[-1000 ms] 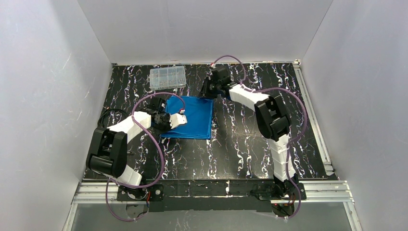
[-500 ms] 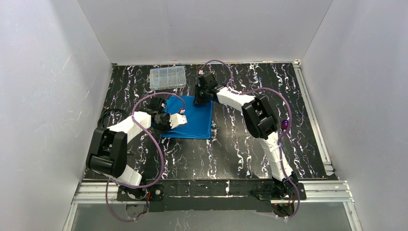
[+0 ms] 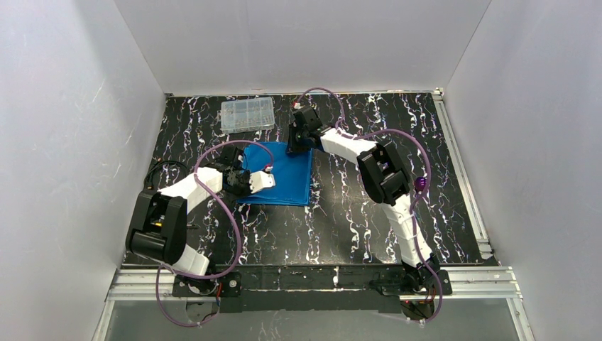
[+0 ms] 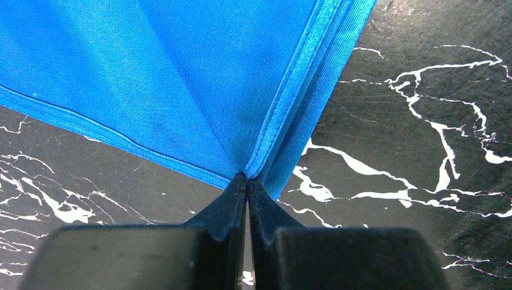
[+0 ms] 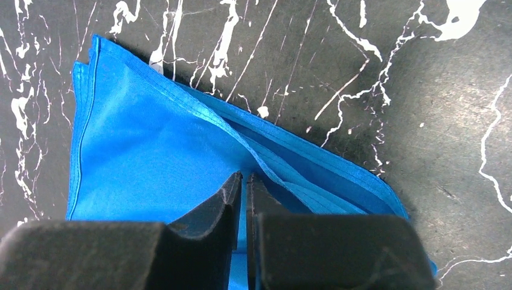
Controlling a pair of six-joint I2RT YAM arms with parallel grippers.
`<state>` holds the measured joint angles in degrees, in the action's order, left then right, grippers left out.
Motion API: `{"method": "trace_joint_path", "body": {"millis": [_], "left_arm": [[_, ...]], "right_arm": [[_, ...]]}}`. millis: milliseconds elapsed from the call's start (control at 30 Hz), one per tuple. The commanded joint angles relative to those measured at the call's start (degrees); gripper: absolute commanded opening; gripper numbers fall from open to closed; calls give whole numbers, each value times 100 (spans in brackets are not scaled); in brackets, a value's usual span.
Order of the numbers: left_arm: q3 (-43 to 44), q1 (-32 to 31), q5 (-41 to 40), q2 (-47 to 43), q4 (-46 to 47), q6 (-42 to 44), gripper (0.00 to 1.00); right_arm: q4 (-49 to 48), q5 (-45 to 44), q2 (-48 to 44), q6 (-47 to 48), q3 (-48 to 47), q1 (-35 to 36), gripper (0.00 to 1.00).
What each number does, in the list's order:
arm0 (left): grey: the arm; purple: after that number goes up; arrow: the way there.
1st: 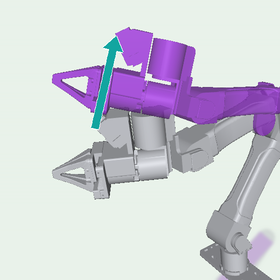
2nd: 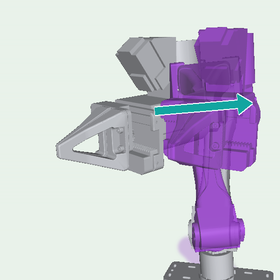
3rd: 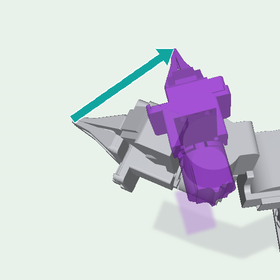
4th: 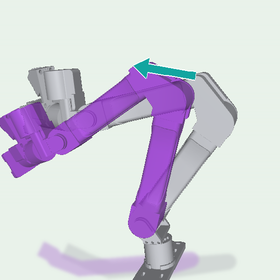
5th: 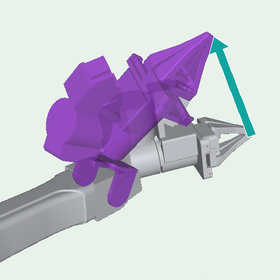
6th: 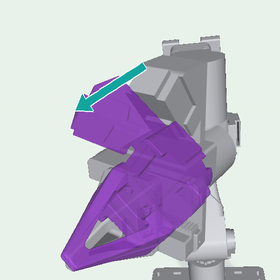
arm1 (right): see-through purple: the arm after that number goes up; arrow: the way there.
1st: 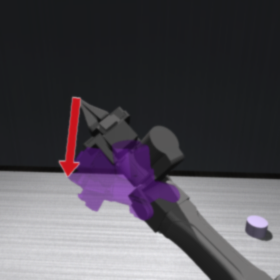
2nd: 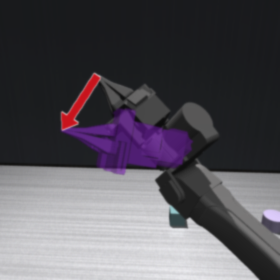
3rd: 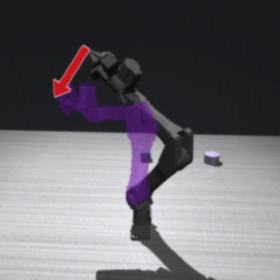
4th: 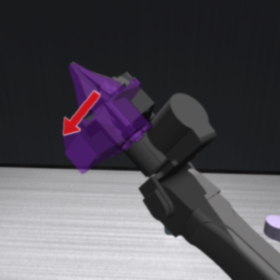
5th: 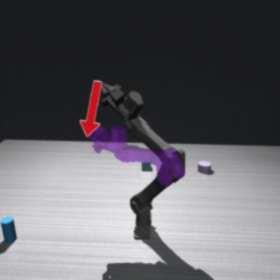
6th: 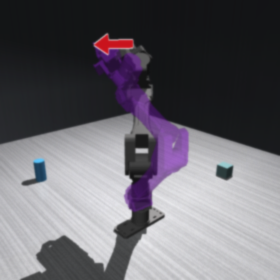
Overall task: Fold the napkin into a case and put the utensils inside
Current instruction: Smooth out the upper triangle-folded napkin at the center of the board.
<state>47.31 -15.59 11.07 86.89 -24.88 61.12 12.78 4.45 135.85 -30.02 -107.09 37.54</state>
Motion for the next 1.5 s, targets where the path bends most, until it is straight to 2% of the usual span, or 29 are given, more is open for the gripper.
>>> {"method": "trace_joint_path", "body": {"millis": [0,167,300,367,567,767,900,1467], "left_arm": [[-64,-8,-57,-95,-45,47,0],[22,-11,-80,195,14,13,0],[-53,-6,-189,249,80,84,0],[-101,-12,-225,248,119,116,0],[-109,-12,-215,248,143,110,0],[-151,-9,-285,249,135,186,0],[-182,-11,-274,213,142,214,0],[-480,-37,-551,65,371,678,0]], "right_arm": [[-140,187,-402,-69,-2,-8,17],[-481,732,-725,-179,229,-164,26],[-910,2352,-669,-560,125,-667,33],[-901,2749,-707,-495,172,-853,33],[-974,3054,-1194,-137,911,-1060,27],[-2168,3630,-1165,-746,1818,-1363,17],[-2311,3703,-1042,-794,1944,-1469,15],[-1787,2871,-585,-357,2057,-1510,11]]}}
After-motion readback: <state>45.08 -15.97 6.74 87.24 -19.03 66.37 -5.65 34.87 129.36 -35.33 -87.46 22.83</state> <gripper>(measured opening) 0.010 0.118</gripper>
